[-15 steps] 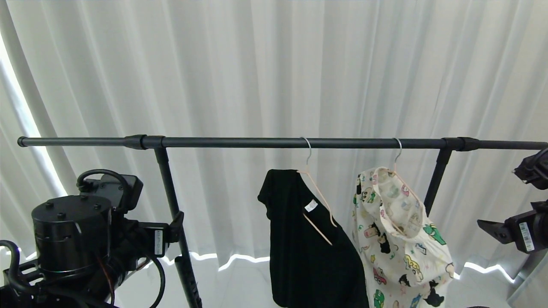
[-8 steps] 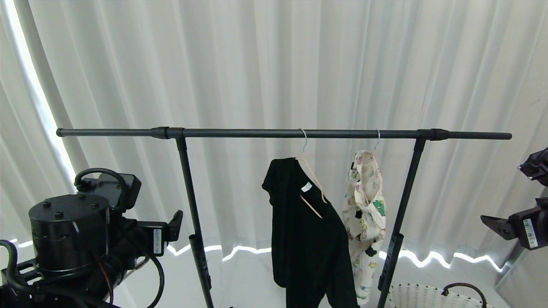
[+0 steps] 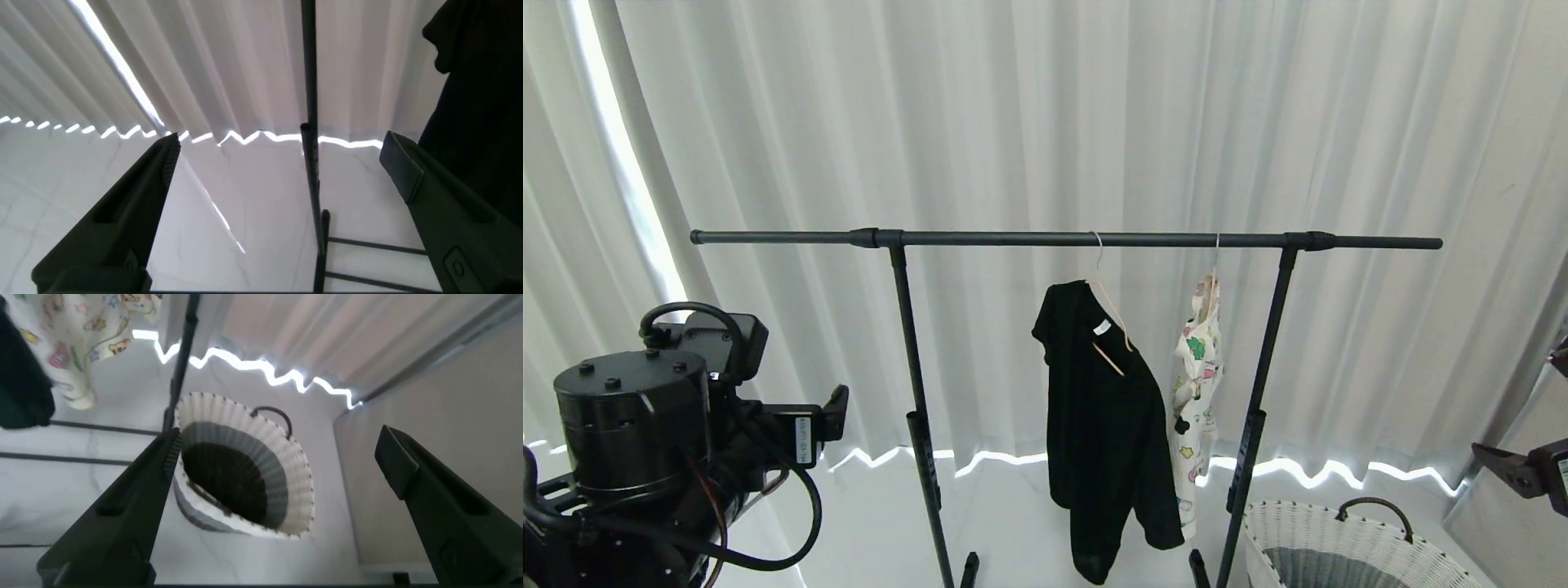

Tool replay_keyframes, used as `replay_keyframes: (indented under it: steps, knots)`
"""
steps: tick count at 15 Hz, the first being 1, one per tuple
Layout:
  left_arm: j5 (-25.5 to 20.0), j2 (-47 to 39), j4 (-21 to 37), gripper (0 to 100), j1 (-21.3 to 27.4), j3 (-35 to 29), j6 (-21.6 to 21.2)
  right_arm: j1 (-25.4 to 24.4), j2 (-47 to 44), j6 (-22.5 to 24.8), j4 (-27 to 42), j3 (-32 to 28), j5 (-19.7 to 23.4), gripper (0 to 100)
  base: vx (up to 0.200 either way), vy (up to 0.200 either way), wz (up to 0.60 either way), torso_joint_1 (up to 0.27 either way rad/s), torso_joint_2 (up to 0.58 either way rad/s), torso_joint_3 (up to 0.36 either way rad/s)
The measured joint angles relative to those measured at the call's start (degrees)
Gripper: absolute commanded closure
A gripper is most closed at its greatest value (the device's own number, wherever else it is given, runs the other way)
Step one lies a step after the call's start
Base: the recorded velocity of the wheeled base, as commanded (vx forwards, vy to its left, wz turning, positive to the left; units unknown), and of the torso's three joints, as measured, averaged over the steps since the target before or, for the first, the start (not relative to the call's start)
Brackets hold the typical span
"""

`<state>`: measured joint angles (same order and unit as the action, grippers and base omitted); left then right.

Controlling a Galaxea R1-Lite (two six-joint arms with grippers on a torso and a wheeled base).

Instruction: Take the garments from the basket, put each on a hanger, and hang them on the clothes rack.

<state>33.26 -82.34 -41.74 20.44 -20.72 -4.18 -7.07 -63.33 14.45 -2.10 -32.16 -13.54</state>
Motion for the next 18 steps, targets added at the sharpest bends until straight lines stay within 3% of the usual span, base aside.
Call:
replay_keyframes:
  steps: [3,9,18]
  knots:
    - [0.05,0.48,0.02,0,-0.05,0.44,-0.06,0.22,0.55,0.93,-0.01,0.13,0.00,0,-0.200,0.000,0.00,0.001,0.00,0.001]
    - [0.40,0.69,0.00,0,-0.22,0.61,0.22,0.32,1.23,0.94,-0.13,1.07,-0.24,0,0.000,0.000,0.00,0.000,0.00,0.000]
    - [0.33,0.04,-0.02,0,-4.79,0.22,-0.06,0.22,2.78,2.11,-0.15,1.55,-0.09,0,0.000,0.000,0.00,-0.012,0.03,0.014]
